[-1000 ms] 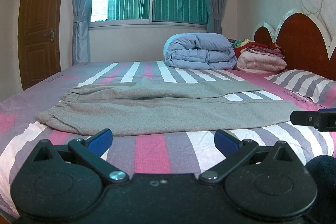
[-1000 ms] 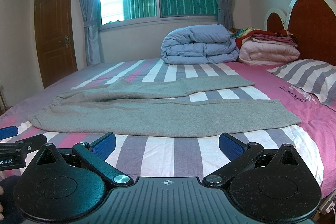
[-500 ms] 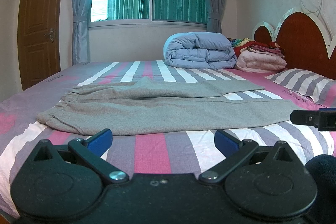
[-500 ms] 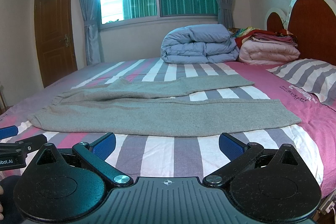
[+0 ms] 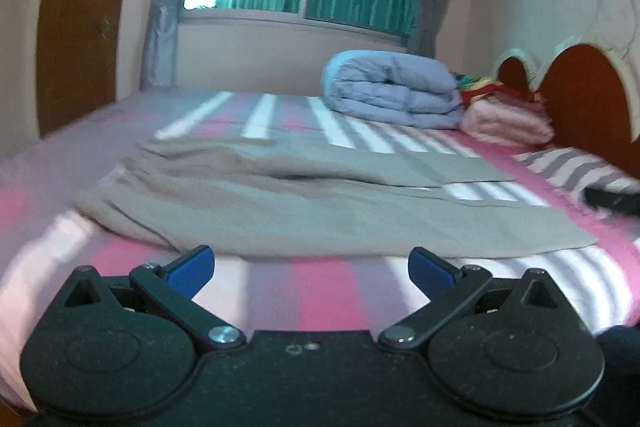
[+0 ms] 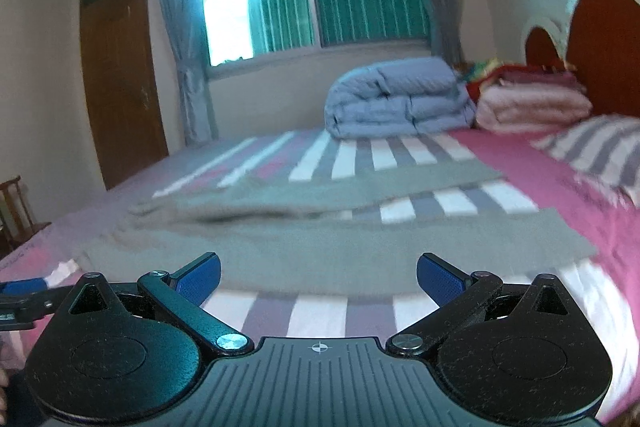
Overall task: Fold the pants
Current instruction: 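Grasp the sweatpants leg hems with the left gripper while the right gripper grasps the other hem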
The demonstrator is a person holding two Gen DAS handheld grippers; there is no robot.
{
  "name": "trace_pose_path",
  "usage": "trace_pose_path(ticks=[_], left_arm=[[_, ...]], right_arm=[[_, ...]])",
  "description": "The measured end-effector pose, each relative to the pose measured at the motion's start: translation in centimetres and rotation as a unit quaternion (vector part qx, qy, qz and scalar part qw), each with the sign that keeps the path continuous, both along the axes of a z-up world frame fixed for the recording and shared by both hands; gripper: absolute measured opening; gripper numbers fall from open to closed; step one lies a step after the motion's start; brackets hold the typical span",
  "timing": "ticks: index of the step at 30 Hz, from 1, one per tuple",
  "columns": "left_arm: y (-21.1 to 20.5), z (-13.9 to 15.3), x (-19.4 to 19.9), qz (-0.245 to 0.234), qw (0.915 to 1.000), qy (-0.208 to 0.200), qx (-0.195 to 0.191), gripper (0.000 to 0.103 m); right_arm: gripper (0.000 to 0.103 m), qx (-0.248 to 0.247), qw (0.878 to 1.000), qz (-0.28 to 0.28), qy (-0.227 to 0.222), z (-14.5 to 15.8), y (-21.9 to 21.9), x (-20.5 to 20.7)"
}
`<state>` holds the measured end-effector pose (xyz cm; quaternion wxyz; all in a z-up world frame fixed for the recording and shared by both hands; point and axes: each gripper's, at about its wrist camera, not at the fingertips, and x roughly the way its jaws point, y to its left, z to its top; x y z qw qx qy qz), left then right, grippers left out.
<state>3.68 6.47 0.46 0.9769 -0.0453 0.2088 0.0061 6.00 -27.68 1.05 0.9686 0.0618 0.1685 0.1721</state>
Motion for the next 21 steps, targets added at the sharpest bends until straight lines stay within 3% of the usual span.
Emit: trace_pose_path(ticks=[5, 9, 11, 15, 21], left_arm=[[5.7, 1.2, 4.2, 0.032, 0.9994, 0.001, 0.011, 0.097], [9.9, 1.7, 8.2, 0.035, 0.9992, 0.012, 0.013, 0.097], [12.2, 1.7, 10.7, 0.025, 0.9992, 0.026, 0.017, 0.097], [17.2, 1.3, 17.3, 0.028, 0.9968, 0.06, 0.045, 0.097], [24.7, 0.2, 28.7, 0.029, 0.9946, 0.095, 0.032, 0.085]], right_arm=[[0.103, -0.02, 0.999, 0.026, -0.043, 2.3, 1.2, 4.8], [0.103, -0.058, 0.995, 0.085, 0.004, 3.5, 3.8, 10.5], [0.103, -0.059, 0.993, 0.104, 0.002, 4.0, 5.1, 12.9], [0.103, -0.082, 0.988, 0.127, -0.006, 4.8, 8.7, 19.1], [0.103, -0.108, 0.978, 0.178, 0.006, 3.2, 15.4, 31.1]])
